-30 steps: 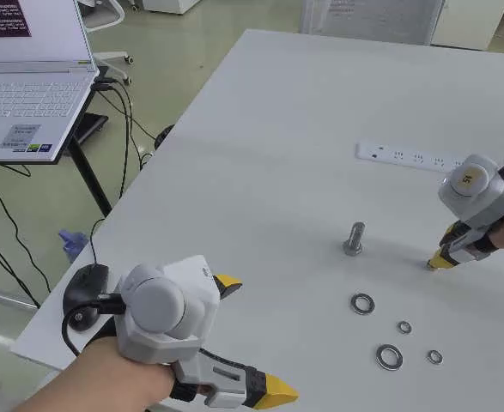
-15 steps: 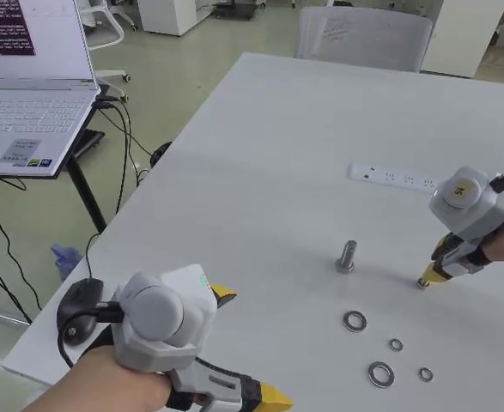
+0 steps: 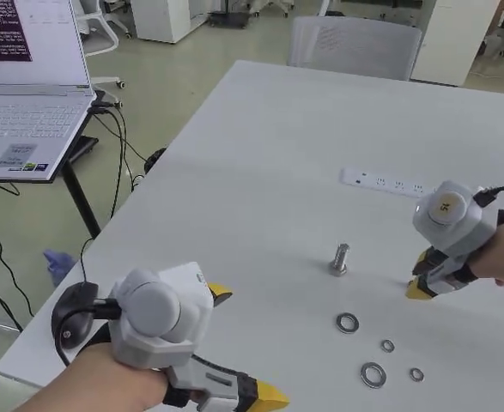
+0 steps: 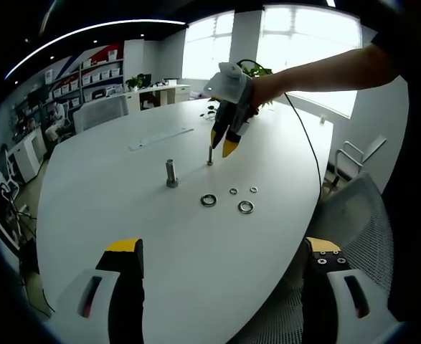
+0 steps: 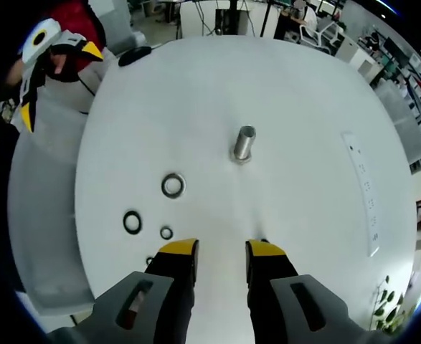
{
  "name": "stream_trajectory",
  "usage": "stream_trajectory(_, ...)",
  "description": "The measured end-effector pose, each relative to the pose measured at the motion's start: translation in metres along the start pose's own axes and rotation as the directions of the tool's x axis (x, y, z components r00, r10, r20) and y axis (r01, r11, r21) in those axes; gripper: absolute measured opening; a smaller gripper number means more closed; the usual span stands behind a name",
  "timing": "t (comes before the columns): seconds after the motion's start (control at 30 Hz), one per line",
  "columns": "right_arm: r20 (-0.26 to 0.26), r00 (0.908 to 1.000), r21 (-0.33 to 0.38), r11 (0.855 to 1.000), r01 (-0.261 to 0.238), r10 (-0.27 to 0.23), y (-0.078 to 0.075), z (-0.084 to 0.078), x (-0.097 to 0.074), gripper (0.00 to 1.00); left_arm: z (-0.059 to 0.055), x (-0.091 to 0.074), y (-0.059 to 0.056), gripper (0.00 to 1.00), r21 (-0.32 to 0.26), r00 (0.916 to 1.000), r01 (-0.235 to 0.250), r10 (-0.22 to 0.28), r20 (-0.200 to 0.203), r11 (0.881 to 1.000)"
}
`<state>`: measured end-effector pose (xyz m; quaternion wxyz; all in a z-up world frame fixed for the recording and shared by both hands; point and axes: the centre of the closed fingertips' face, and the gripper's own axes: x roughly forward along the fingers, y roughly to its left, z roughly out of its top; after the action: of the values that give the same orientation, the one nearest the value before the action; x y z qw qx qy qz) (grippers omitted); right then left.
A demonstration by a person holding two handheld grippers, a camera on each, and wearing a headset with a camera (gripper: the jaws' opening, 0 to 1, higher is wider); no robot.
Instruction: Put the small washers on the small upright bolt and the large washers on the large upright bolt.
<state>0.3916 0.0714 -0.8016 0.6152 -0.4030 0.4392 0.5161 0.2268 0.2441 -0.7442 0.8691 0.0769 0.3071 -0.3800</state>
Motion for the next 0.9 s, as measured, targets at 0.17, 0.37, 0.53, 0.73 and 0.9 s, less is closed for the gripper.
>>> stream_trajectory(0.17,0.001,0.9998,-0.028,0.999,-0.02,0.02,0.016,-0.001,0.003,0.29,0.001,0.0,-0.002,0.92,0.003,1.0,0.004,-0.004,0.003,1.0)
stream_trajectory(0.37,0.012,0.9994,-0.046,0.998,-0.033,0.034,0.031,-0.002,0.006,0.3,0.001,0.0,-0.005,0.92,0.006,1.0,0.008,-0.008,0.003,1.0)
stream_trajectory(0.53,0.013,0.9989,-0.054,0.998,-0.045,0.046,0.042,-0.005,0.01,0.3,0.0,0.001,-0.006,0.92,0.009,0.9999,0.012,-0.012,0.001,1.0)
stream_trajectory(0.73,0.003,0.9978,-0.064,0.996,-0.065,0.066,0.052,-0.014,0.025,0.3,0.002,0.001,-0.007,0.92,0.005,0.9999,0.013,-0.013,0.006,1.0)
stream_trajectory(0.9,0.006,0.9975,-0.065,0.995,-0.07,0.07,0.055,-0.017,0.034,0.3,0.0,0.001,-0.007,0.92,0.006,0.9999,0.015,-0.015,0.002,1.0)
